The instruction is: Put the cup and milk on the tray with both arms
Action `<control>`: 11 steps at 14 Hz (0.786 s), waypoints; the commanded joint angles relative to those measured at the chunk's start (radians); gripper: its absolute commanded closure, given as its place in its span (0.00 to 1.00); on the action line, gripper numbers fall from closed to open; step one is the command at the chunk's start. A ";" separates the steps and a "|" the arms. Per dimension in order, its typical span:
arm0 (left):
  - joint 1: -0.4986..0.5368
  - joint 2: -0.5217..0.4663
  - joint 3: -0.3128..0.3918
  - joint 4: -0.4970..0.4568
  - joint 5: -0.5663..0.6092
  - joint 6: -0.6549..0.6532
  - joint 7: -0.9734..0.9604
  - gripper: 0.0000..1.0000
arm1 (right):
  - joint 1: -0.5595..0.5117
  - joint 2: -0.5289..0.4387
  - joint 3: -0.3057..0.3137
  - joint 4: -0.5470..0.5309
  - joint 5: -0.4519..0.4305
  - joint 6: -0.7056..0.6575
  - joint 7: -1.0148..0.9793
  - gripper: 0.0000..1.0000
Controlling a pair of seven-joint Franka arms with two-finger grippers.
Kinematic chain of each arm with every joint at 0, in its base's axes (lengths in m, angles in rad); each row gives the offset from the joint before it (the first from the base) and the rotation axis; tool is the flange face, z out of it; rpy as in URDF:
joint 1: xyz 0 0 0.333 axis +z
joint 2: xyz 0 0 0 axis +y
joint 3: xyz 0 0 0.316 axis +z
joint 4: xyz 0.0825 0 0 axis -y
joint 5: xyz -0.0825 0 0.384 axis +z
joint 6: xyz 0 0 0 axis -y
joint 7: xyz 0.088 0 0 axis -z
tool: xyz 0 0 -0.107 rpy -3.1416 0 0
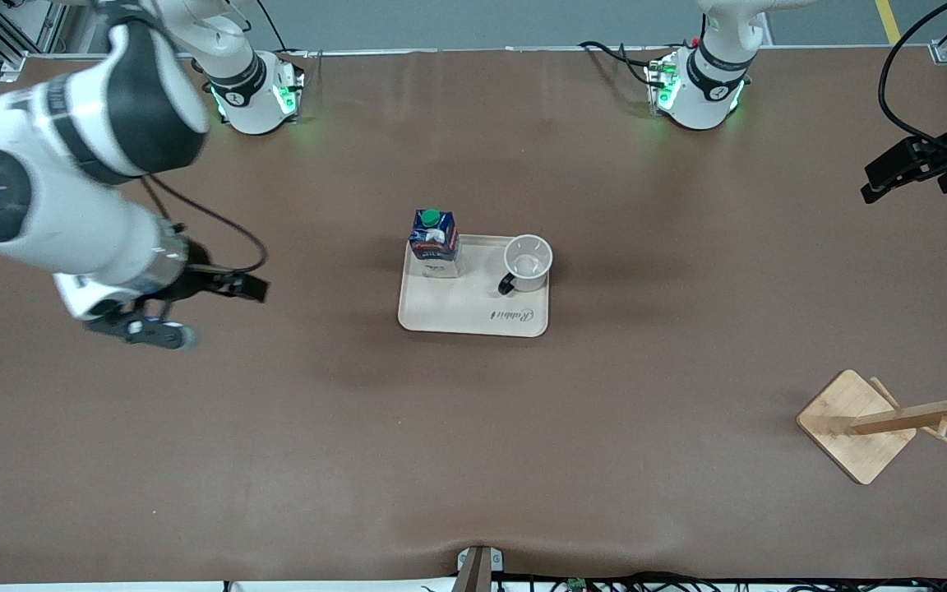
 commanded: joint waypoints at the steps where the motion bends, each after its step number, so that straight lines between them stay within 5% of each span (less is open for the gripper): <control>1: 0.007 -0.025 -0.004 -0.008 -0.015 -0.015 -0.011 0.00 | -0.051 0.012 0.021 0.066 0.004 0.026 -0.074 0.00; 11: 0.002 -0.058 -0.047 -0.043 -0.017 -0.018 -0.002 0.00 | -0.071 -0.002 0.016 0.035 -0.013 0.000 -0.193 0.00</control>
